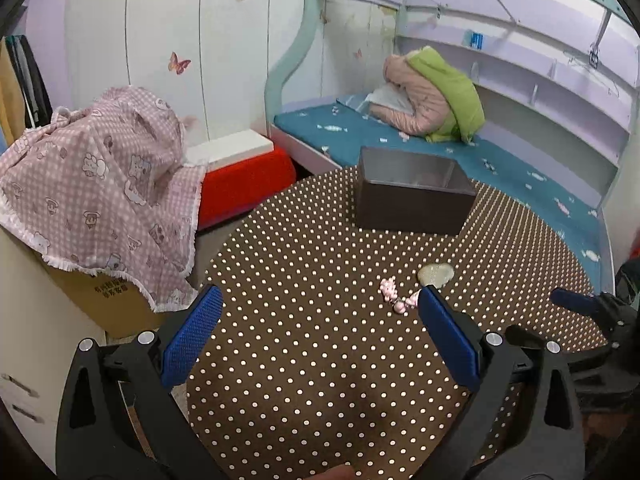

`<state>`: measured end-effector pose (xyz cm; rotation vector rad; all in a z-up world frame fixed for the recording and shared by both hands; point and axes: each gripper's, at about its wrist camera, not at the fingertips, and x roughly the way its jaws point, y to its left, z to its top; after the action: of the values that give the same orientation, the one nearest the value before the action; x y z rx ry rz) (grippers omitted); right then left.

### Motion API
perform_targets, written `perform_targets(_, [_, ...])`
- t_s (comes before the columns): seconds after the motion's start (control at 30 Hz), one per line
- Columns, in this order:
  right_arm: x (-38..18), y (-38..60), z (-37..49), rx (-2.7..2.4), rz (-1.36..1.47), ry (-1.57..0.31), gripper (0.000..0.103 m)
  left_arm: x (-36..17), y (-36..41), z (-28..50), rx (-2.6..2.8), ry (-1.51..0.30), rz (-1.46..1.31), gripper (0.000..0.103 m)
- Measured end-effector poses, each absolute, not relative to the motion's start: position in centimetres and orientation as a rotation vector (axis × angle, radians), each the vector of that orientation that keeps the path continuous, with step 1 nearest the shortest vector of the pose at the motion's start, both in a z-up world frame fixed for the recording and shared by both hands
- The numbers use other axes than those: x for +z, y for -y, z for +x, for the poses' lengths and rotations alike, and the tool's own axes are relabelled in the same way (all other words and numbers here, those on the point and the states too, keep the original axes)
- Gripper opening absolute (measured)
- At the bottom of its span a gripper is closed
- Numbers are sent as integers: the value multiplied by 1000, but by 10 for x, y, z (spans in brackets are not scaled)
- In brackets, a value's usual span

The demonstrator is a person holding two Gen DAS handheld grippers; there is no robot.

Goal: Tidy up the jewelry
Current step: 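Grasp a pink charm with the left tool while the right grasps a pearl earring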

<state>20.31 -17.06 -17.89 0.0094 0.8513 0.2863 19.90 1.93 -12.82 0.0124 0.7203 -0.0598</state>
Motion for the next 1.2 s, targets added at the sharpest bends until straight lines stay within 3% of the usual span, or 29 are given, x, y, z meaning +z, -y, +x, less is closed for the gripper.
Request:
perform_targets(0.17, [-196,157,212,336,-22,-907,59,-141,-17,209,-57,-753,17,98])
perform_targets(0.37, [-204,139,212,392,-78,-908,39,-153,-17,223,-56,-794,24,98])
perform_targets(0.47, [-205,131,211,405,-128,-892,14,-158,-14,230,-61,-809,31,98])
perform_targets(0.5, [-206,130,212,406,-139,-891,10,-160,-12,232,-64,-813,35,98])
perform_targets(1.13, [-196,165,219,404,-58,-873,10,-211,22,291,-98,-970,95,97])
perform_targets(1.2, [-195,166,221,404,-51,-872,10,-213,18,292,-115,-979,57,92])
